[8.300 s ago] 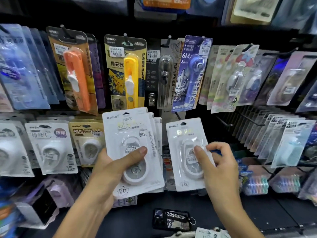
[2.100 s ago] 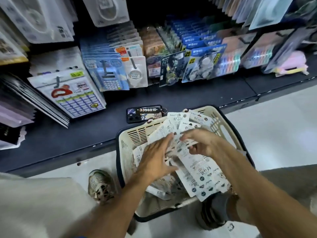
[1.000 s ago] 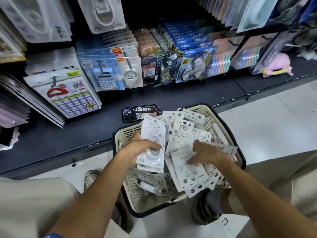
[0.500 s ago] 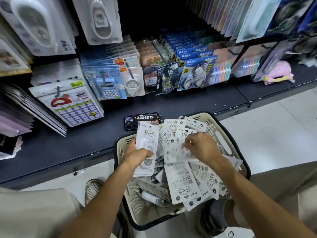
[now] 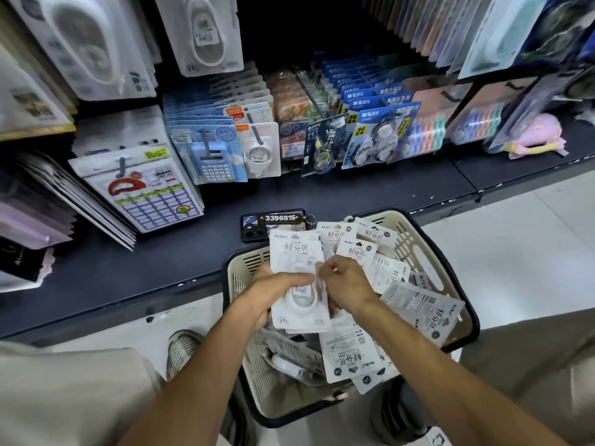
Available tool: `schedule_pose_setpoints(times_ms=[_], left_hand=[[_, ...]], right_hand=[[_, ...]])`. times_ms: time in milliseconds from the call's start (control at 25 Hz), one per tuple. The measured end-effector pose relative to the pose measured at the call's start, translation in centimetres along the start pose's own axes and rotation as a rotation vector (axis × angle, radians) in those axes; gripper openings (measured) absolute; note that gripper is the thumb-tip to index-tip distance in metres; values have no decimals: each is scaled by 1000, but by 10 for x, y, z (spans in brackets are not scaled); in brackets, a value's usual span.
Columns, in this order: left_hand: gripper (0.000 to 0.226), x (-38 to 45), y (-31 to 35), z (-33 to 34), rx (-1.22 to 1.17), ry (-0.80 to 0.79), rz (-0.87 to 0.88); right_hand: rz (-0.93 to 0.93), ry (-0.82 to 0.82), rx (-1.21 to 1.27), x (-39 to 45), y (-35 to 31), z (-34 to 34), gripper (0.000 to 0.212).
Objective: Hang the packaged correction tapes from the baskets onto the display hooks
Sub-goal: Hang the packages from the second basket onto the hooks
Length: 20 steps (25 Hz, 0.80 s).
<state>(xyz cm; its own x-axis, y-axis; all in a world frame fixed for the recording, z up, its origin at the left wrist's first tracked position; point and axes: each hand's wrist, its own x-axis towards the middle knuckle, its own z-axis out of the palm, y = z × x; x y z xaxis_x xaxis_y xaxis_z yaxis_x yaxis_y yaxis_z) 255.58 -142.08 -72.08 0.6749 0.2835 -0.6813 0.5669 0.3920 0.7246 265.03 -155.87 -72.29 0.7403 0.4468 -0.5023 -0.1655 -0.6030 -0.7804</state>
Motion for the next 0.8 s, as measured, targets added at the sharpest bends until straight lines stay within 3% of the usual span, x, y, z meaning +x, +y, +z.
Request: schedule_pose_setpoints(times_ms=[80,200,280,360,520,600,680,800], left_hand=[[49,-1,0,-4,1,93,2],[44,1,1,-17,10,266,60],[46,-1,4,-21,88,366,110],[54,-4,1,-22,302,441,152],[60,-8,-3,-21,618,515,217],[56,-5,0,-23,521,456,195],[47,-2,4,-24,221,302,164],[33,-4,7,-23,-98,157,103]], right_hand=[[5,47,-19,8,5,-3,27],[-1,239,-262,24,15,-7,26],[18,198,-239,31,14,-8,36],[-6,99,-177,37,10,-6,32],[-256,51,-114,30,-23,3,29],[-227,-13,189,27,-57,7,26],[-154,-213,384,22,-80,5,17],[-163,-398,263,17,-83,-9,51]])
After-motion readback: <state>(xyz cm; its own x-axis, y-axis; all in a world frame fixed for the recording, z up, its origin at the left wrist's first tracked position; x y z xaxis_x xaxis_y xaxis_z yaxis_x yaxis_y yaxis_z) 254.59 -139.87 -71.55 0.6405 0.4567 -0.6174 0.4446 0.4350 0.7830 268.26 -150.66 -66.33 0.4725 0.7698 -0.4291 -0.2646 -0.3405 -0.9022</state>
